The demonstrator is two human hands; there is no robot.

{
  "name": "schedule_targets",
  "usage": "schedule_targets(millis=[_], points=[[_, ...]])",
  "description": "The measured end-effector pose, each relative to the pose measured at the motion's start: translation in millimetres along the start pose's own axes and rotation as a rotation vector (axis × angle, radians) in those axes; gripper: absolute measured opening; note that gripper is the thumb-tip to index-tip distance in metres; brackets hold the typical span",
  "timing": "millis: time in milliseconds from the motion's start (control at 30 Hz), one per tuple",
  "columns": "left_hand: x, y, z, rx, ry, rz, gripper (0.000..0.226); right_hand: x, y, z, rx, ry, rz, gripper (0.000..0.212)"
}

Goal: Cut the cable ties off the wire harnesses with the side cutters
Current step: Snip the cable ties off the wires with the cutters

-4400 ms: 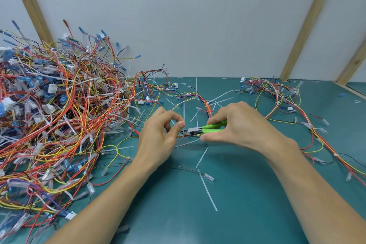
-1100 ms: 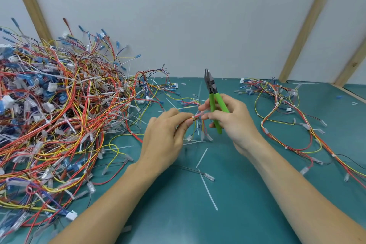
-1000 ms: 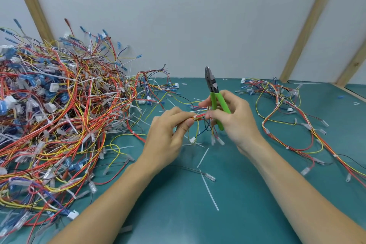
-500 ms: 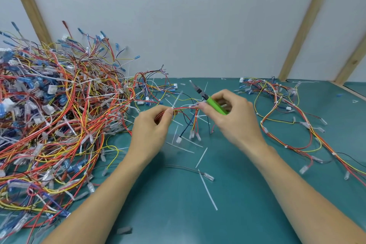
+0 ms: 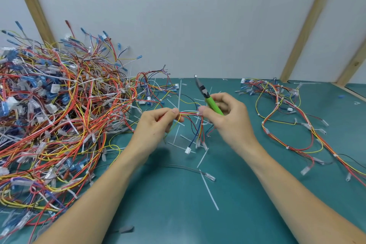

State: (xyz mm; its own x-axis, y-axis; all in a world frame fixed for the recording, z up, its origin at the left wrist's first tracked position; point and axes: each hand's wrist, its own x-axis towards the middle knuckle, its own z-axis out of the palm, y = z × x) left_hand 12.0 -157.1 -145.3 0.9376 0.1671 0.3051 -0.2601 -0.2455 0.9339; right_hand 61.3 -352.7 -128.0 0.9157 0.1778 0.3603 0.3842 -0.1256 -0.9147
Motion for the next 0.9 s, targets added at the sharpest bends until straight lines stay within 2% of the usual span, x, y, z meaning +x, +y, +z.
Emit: schedule_targets(millis=[100, 200, 267, 333, 400, 500, 533, 600, 700, 800, 900], points=[[-0.6, -1.1, -0.9, -0.063, -0.138, -0.033, 0.033, 2.6, 1.3, -1.9, 0.027, 0.04, 0.028, 0.03], [-3.3, -3.2, -4.1, -0.164, -0.343, -0.065, 0.033, 5.7, 2.0, -7.4, -0.037, 0.093, 0.031, 0.036], [-6.0, -2.4, -4.9, -0.149, -0.515, -0.066, 0.031, 9.0, -0.6, -12.4, -0.014, 0.045, 0.06, 0.03], [-7.3, -1.4, -3.4, -0.056, -0.582, -0.038, 0.031, 12.1, -3.2, -17.7, 0.004, -0.091, 0.094, 0.014], [-5.5, -3.1, -0.7, 0.158, -0.491, 0.018, 0.028, 11.8, -0.5, -19.5, -0.112, -0.169, 0.097, 0.008], [-4.3, -10.0, 2.1, 0.664, -0.155, 0.158, 0.018, 7.6, 9.3, -15.3, -0.427, -0.077, 0.08, 0.018], [-5.6, -10.4, 2.4, 0.745, -0.066, 0.19, 0.015, 5.9, 10.1, -13.7, -0.503, -0.053, 0.078, 0.022], [-6.8, -10.8, 2.6, 0.718, 0.025, 0.219, 0.008, 3.8, 9.2, -11.5, -0.567, -0.02, 0.059, 0.027], [-7.2, -10.7, 6.2, 0.6, 0.004, 0.255, 0.005, 4.4, 5.3, -12.7, -0.594, 0.082, -0.04, 0.032], [-12.2, -5.0, 12.4, 0.56, -0.02, 0.326, 0.007, 6.7, -2.3, -16.7, -0.467, 0.199, -0.178, 0.035], [-14.0, -0.4, 15.7, 0.533, 0.06, 0.377, 0.012, 9.2, -11.2, -24.3, -0.337, 0.288, -0.31, 0.036]])
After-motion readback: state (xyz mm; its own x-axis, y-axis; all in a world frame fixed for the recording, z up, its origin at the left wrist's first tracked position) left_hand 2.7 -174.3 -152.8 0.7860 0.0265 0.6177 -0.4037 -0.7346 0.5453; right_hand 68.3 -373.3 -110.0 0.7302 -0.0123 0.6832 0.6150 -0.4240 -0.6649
